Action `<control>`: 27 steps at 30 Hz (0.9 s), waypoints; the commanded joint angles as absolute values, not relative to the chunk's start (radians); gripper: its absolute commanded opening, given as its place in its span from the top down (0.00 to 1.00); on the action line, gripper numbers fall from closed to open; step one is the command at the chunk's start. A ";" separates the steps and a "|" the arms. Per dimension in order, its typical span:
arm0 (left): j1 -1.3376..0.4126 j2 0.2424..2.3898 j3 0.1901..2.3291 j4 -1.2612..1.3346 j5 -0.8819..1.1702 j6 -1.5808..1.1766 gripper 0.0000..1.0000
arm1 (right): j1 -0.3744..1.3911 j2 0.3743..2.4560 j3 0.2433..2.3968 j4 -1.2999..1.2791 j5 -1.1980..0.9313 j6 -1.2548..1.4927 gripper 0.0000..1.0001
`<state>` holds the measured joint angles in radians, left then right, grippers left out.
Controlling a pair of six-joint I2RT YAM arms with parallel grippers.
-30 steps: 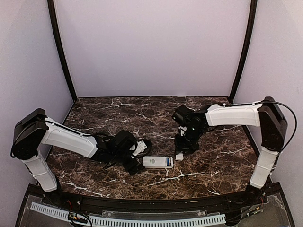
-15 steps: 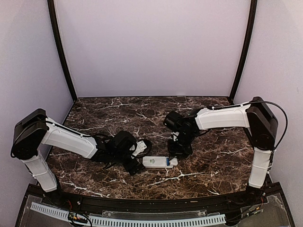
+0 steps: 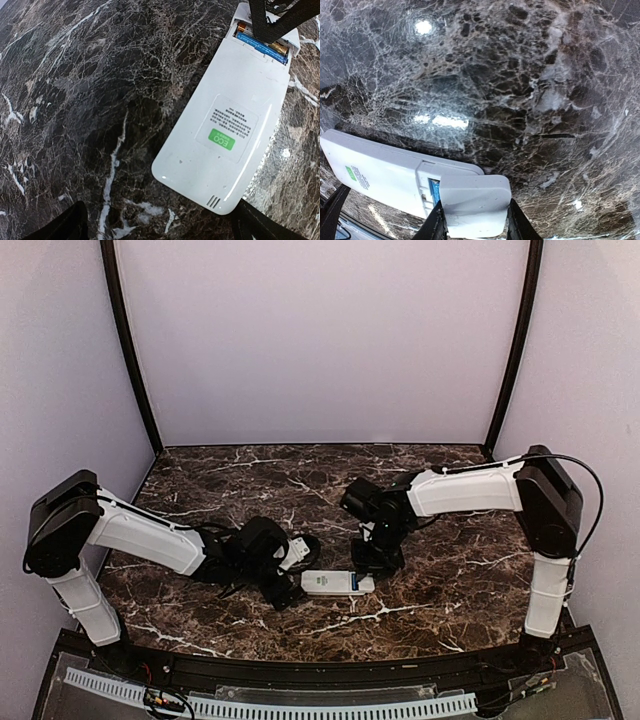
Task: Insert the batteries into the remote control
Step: Place the battery cover on the remote control without the battery cover, then press the battery cover on the remote control without the battery cover.
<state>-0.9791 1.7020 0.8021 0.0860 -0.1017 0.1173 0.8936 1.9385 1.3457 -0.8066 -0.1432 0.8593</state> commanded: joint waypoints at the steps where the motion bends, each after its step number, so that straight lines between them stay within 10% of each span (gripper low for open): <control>1: -0.972 1.690 0.778 0.080 -0.095 0.127 0.01 | 0.906 1.955 1.371 -0.842 -0.118 0.869 0.77; 27: -0.971 1.699 0.783 0.075 -0.084 0.130 0.01 | 0.907 1.981 1.394 -0.830 -0.121 0.854 0.46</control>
<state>-0.9771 1.7020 0.8013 0.0887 -0.0906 0.1204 0.8970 1.9675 1.3788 -0.8303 -0.1303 0.8642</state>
